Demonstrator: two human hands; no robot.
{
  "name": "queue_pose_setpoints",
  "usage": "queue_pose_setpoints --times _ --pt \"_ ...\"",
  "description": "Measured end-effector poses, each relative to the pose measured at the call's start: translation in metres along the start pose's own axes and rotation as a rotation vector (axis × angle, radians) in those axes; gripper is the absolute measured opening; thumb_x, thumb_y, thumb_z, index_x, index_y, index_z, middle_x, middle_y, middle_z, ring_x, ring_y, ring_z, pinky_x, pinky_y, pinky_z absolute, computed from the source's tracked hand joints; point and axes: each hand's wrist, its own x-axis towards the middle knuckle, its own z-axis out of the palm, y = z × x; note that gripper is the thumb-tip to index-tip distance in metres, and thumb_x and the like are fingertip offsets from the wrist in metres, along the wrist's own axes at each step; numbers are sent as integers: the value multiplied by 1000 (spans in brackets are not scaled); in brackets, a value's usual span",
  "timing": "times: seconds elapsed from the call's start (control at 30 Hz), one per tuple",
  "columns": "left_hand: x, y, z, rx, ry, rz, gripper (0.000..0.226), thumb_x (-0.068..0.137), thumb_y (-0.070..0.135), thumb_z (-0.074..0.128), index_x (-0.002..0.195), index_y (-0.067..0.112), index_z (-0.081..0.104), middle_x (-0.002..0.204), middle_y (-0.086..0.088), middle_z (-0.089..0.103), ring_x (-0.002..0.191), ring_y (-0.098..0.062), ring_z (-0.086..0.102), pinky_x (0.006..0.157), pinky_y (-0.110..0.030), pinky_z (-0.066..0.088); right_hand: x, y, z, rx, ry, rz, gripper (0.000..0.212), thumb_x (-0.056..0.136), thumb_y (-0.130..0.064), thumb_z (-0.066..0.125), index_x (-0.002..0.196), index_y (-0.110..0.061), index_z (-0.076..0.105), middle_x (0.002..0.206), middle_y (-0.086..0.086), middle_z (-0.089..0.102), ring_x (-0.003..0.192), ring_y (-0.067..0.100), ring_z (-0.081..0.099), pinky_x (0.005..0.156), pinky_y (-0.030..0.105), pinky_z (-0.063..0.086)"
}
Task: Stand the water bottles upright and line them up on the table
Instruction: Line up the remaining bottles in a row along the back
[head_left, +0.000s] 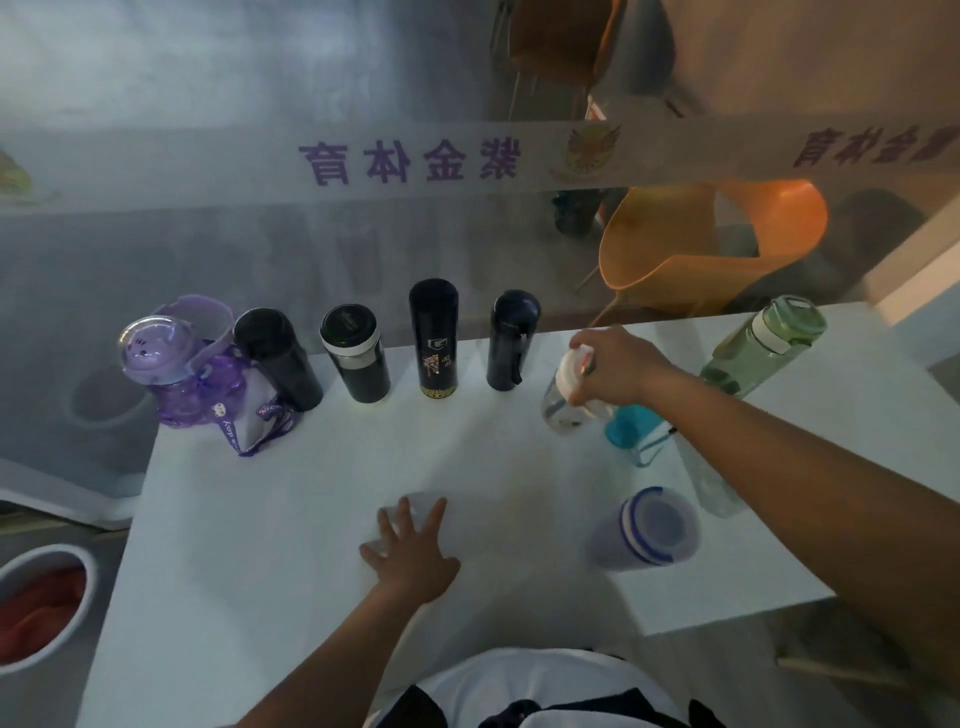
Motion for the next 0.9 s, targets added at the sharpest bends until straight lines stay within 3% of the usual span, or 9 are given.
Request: queue_pose_setpoints --times 0.1,0.3,0.9 --pt "0 3 0 -26 2 -27 81 90 53 52 151 51 -1 163 -1 -19 149 -32 -18 115 -63 10 34 16 -15 -16 50 -37 82 58 -43 85 130 -28 49 128 10 53 108 32 56 87 39 48" --pt "-3 17 8 -103 35 -92 79 92 53 52 151 53 -2 163 2 -21 150 -29 -16 116 -61 11 86 37 -23 -107 5 -92 78 67 -43 82 133 -24 47 128 11 49 111 34 53 93 47 49" --pt "-18 64 26 -192 45 -274 85 91 47 55 153 45 -3 164 1 -16 152 -27 -7 117 -54 23 138 59 -11 -216 -89 -189 78 62 -48 82 129 -26 46 126 11 46 112 37 50 91 44 47"
